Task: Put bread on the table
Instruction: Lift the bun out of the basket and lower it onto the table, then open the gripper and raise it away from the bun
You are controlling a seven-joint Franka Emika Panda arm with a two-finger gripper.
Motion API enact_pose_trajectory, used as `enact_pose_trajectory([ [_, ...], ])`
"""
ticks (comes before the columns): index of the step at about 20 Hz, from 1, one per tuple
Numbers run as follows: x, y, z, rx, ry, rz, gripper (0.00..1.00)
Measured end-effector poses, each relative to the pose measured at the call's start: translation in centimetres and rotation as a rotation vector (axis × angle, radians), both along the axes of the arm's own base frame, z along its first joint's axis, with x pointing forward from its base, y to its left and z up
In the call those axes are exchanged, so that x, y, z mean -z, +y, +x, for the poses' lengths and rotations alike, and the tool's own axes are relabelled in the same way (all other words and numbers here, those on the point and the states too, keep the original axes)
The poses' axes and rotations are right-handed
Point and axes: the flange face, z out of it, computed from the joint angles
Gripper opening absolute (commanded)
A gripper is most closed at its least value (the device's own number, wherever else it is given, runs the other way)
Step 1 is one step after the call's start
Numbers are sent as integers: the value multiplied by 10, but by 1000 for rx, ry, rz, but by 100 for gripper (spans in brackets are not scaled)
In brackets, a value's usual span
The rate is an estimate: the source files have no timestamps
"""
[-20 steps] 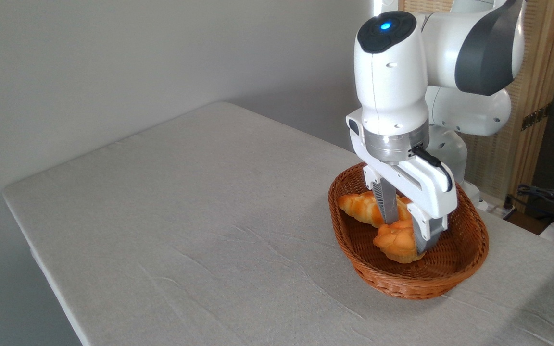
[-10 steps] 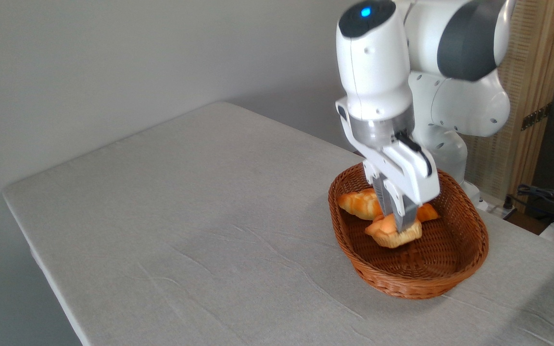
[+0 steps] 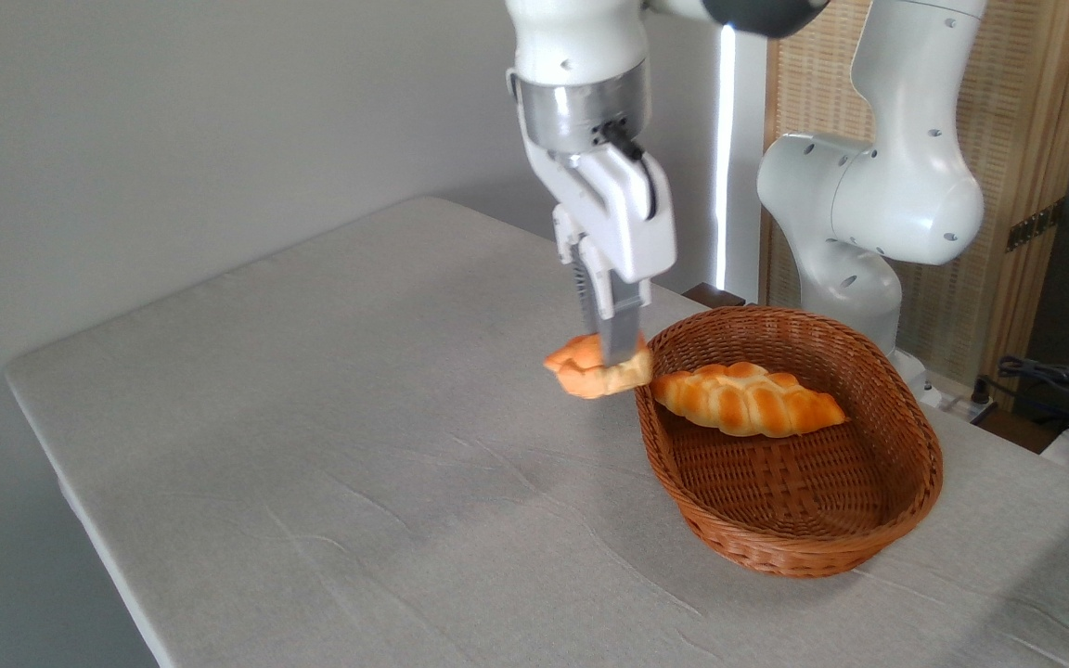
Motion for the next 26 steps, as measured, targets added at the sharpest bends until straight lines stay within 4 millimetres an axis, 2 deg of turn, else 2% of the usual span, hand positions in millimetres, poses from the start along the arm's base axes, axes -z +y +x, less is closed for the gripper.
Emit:
enact_pose_trajectory([
  [1, 6, -4, 5, 2, 8, -16, 24],
  [4, 27, -25, 28, 1, -12, -33, 33],
  [5, 35, -34, 39, -13, -37, -37, 44],
  [6, 44, -42, 49, -30, -51, -38, 78],
  [7, 55, -50, 57, -44, -52, -35, 100],
  [9, 74, -67, 67, -51, -39, -26, 100],
  [11, 82, -77, 76, -50, -58, -21, 100],
  [21, 77, -90, 83, -32, -95, -22, 100],
  [23, 68, -90, 86, -34, -113, -24, 100],
  [24, 56, -90, 89, -48, -126, -26, 100],
  [26, 19, -86, 94, -116, -122, -30, 100],
])
